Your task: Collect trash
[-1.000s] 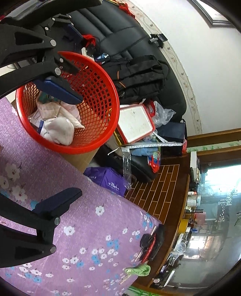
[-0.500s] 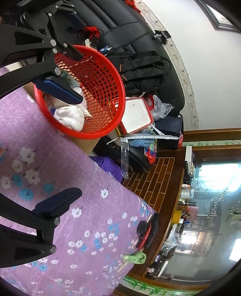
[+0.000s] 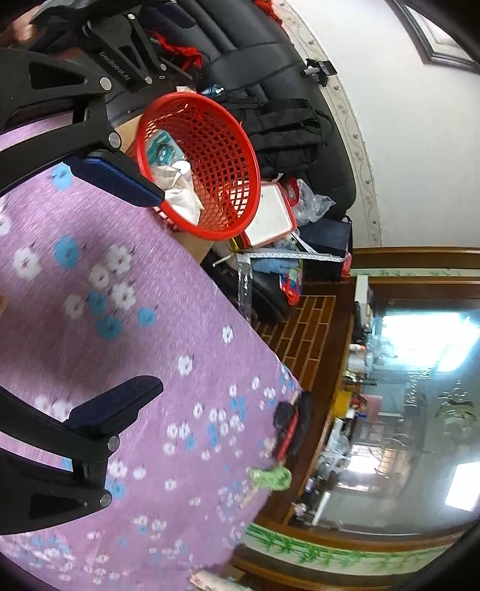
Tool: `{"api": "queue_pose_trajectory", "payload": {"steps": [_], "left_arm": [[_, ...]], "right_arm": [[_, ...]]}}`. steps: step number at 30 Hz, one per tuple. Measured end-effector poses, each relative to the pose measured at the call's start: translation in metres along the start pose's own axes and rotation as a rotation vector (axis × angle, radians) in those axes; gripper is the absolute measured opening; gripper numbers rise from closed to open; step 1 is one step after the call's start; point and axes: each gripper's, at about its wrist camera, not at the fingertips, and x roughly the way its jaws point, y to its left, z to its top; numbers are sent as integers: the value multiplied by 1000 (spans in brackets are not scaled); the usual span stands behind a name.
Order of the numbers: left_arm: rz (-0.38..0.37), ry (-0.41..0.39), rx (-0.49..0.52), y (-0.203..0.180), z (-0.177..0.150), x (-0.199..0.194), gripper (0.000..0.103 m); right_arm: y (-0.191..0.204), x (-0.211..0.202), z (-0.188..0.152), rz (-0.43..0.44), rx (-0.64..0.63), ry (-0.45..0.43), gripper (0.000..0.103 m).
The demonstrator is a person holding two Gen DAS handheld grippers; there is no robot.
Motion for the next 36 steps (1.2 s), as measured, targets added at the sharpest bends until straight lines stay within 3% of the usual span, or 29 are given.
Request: {"api": "queue_pose_trajectory", "payload": {"steps": [9, 13, 17, 23, 30, 36], "left_arm": [[-78, -45, 32, -15, -13, -54, 99], [-154, -15, -12, -17, -26, -76, 99], [-201, -4, 9, -29, -38, -93, 99], [-244, -42, 35, -45, -44, -115, 99], [-260, -107, 47, -51, -42, -131, 99], [-280, -104, 69, -58, -45, -133, 99]], "right_arm": [[-28, -69, -42, -57, -11, -70, 96], [-37, -100, -68, -89, -4, -102, 98], [-50, -124, -95, -141, 38, -120, 101], [-70, -140, -117, -196, 111, -119, 101], [-76, -141, -119, -199, 135, -122, 101], [-75, -135, -120, -192, 143, -102, 101]]}}
